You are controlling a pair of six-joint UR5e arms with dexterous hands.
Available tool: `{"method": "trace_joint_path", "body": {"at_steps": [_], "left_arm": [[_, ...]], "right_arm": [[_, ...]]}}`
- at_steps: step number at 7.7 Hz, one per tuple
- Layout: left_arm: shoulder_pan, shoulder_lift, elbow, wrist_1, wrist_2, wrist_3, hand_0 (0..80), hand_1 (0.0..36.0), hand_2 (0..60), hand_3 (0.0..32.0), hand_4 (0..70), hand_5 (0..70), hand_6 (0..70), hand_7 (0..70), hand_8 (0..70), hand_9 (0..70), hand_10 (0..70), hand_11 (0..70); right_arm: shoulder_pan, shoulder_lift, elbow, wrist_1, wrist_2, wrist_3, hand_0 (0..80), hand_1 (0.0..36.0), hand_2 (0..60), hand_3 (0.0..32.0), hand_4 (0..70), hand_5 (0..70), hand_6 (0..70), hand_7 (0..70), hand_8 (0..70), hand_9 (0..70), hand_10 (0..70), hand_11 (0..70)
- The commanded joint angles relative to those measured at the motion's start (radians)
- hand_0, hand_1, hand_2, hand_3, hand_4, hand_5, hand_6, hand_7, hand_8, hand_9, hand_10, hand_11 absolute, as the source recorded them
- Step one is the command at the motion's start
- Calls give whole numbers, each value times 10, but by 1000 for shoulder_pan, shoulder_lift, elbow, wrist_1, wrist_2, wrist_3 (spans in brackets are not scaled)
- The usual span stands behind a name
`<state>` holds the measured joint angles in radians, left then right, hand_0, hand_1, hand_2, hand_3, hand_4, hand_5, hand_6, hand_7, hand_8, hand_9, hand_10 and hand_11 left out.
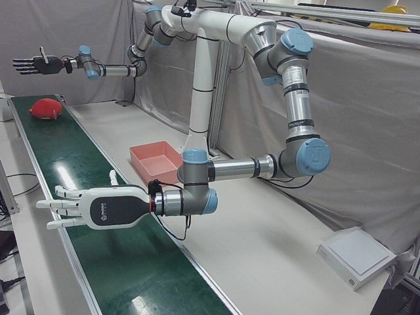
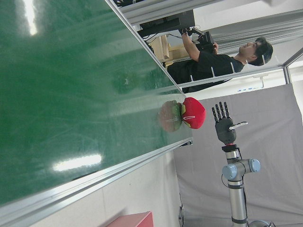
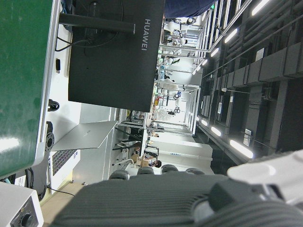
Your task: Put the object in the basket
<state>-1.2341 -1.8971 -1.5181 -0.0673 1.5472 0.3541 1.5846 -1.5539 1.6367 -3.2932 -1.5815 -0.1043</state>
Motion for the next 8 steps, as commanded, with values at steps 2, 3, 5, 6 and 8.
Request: {"method": "trace_joint_path", "body": {"at_steps": [2, 3, 5, 6, 8], "left_arm": [[-2, 30, -46, 1, 2, -1, 576, 178, 0, 0, 137, 301, 61, 44, 131, 200, 0, 0], [-4, 33, -50, 3, 2, -1, 576, 177, 0, 0, 139, 303, 61, 44, 131, 200, 0, 0], [-2, 36, -51, 3, 2, -3, 572, 179, 0, 0, 139, 304, 61, 44, 132, 201, 0, 0], [-2, 36, -51, 3, 2, -3, 572, 179, 0, 0, 142, 304, 62, 44, 134, 203, 0, 0], [-2, 36, -51, 3, 2, -3, 574, 178, 0, 0, 143, 301, 61, 43, 132, 201, 0, 0]], "right_arm": [[0, 0, 0, 0, 0, 0, 0, 0, 0, 0, 0, 0, 0, 0, 0, 0, 0, 0], [0, 0, 0, 1, 0, 0, 0, 0, 0, 0, 0, 0, 0, 0, 0, 0, 0, 0], [0, 0, 0, 1, 0, 0, 0, 0, 0, 0, 0, 0, 0, 0, 0, 0, 0, 0], [0, 0, 0, 1, 0, 0, 0, 0, 0, 0, 0, 0, 0, 0, 0, 0, 0, 0], [0, 0, 0, 0, 0, 0, 0, 0, 0, 0, 0, 0, 0, 0, 0, 0, 0, 0]]}}
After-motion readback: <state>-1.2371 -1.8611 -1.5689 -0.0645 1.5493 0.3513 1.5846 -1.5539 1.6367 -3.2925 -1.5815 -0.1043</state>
